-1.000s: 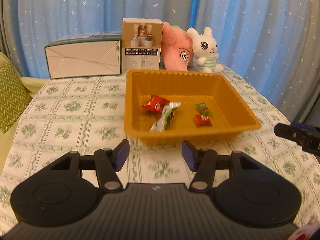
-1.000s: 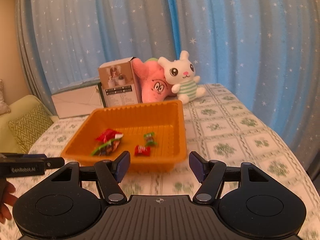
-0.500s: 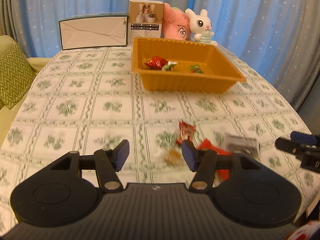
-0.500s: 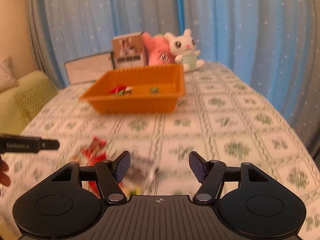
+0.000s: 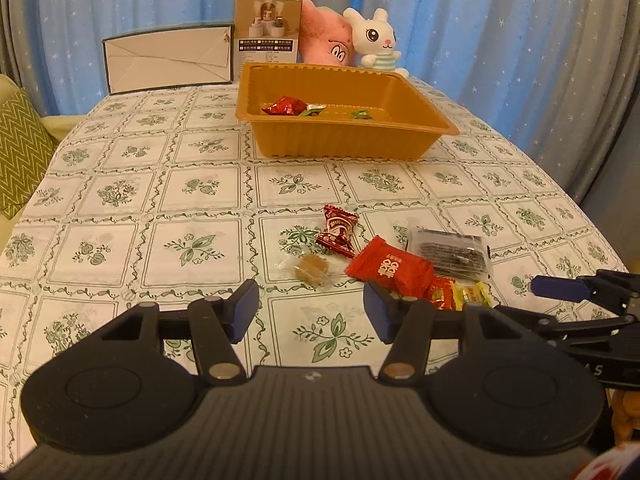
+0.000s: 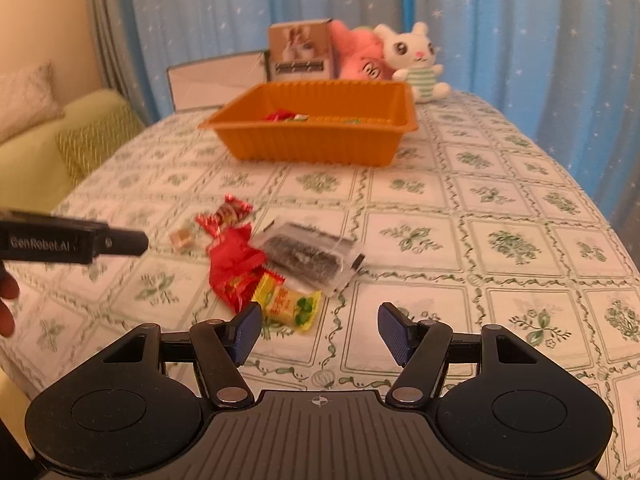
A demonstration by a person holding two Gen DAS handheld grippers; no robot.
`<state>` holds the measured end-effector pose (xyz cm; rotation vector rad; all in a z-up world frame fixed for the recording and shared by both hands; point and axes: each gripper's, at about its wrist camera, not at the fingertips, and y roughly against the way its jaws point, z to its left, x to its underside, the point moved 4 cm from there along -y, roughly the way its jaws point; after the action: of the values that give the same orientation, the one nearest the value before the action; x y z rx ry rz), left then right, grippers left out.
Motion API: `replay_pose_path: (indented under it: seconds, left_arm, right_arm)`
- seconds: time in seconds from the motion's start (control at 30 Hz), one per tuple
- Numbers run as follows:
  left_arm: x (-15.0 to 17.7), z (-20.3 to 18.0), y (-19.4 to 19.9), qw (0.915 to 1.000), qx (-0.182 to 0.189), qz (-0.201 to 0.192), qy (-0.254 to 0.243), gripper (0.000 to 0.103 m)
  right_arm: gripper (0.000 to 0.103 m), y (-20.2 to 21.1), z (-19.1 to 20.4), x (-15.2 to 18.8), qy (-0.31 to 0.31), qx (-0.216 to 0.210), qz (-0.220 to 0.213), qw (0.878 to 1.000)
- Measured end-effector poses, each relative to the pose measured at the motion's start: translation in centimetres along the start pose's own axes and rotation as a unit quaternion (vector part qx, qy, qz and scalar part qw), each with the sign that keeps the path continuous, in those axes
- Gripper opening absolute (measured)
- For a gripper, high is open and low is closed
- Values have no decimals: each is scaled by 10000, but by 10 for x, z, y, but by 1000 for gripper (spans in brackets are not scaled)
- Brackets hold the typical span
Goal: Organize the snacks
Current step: 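Move both open tools back toward the remaining snack pile, then grasp the yellow-green candy with the right tool while the left tool grasps a red candy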
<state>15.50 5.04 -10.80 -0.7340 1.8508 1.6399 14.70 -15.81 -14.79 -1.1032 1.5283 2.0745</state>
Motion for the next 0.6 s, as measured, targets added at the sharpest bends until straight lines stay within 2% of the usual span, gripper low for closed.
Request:
replay_pose_path:
  seconds: [0.4,0.6]
  left_arm:
    - [4,2,-13,9998,114,121,145,54]
    - [5,0,-18,9997,149,173,114,54]
  right_arm:
    - [64,-36,16,1,658,-25,150,9977]
    - [47,-39,18,0,627,-144,127,9978]
